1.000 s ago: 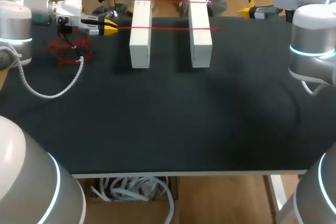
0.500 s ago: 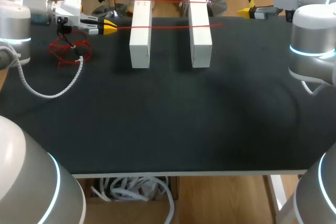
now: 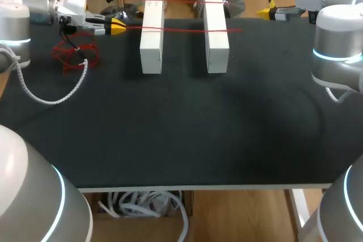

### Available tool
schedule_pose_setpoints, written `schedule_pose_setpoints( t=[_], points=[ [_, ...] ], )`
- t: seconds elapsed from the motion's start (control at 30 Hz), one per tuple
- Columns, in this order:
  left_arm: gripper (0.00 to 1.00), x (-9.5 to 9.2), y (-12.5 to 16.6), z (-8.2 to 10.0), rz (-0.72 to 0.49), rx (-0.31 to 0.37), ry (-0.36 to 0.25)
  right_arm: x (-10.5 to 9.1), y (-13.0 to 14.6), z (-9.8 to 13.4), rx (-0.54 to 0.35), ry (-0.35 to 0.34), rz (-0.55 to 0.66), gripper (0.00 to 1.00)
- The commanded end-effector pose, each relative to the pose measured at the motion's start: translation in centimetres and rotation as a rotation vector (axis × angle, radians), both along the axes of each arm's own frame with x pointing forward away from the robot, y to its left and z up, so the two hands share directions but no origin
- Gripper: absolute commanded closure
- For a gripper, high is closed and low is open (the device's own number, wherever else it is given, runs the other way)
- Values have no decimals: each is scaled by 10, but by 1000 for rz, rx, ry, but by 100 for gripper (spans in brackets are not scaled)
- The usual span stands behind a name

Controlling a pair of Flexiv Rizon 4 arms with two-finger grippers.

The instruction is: Grab the tape and strap the tape.

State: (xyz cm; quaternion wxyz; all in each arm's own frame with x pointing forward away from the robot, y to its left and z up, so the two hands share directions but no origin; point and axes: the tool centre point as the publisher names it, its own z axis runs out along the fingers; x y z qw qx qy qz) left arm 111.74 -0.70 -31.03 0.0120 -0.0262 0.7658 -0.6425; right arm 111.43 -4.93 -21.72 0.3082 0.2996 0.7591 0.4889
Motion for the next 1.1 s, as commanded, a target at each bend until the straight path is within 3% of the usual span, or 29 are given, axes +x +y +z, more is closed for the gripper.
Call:
schedule_pose_setpoints(
  t=[0.03, 0.27, 0.5, 0.63, 0.97, 1.1],
  points=[
    [100, -6, 0, 13, 17, 1, -5, 0, 0, 1, -1, 2, 0, 0],
    [100, -10, -8, 39, 54, -44, -17, 0, 0, 1, -1, 2, 0, 0],
    [100, -19, -18, 76, 41, -152, -17, 0, 0, 1, -1, 2, 0, 0],
    [100, -24, -23, 91, 29, -172, -32, 0, 0, 1, -1, 2, 0, 0],
    [100, -29, -38, 117, 56, -219, -31, 0, 0, 1, -1, 2, 0, 0],
    [100, -27, -45, 126, 94, -259, 11, 0, 0, 1, -1, 2, 0, 0]
  ],
)
